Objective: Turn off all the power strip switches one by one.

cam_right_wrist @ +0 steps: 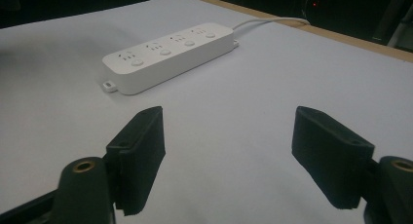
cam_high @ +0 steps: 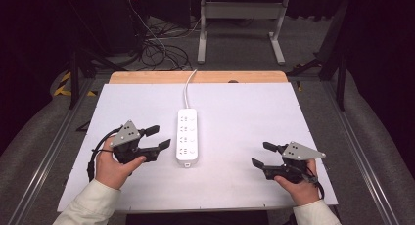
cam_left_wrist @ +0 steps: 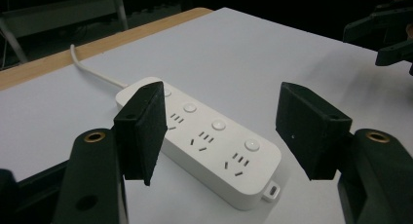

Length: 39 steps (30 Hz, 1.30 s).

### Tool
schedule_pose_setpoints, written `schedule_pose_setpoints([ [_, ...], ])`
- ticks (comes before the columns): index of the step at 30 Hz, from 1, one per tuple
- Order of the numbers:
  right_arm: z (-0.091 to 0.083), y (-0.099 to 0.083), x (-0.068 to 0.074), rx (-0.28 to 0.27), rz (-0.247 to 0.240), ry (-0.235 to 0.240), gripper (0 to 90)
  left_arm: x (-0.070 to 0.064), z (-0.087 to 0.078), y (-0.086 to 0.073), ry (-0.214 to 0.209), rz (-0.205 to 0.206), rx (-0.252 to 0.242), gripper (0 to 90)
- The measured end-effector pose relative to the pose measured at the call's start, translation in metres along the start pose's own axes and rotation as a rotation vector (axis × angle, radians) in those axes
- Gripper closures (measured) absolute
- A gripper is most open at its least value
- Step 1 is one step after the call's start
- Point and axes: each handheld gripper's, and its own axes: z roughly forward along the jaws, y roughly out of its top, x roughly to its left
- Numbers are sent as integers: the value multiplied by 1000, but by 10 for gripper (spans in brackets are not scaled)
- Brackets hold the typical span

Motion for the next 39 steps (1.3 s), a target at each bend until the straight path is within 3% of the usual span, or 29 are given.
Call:
schedule_pose_setpoints([
  [13,2,-1,0,8,-1,3,285,13,41,24,-26,4,22,365],
  [20,3,-2,0,13,-3,6,284,19,59,31,-17,3,41,360],
  [27,2,-3,-1,12,0,6,285,19,79,36,-39,2,56,361],
  [29,3,-3,-1,13,0,7,284,20,84,37,-32,18,58,378],
  [32,3,-3,-1,13,-2,11,285,20,90,37,-34,21,71,436],
  [35,2,-3,-1,12,-2,9,285,20,96,37,-34,27,93,564],
  [38,2,-3,-1,13,-3,11,285,22,99,38,-13,50,102,706],
  [39,2,-3,0,13,-3,12,285,24,100,38,12,62,113,768],
])
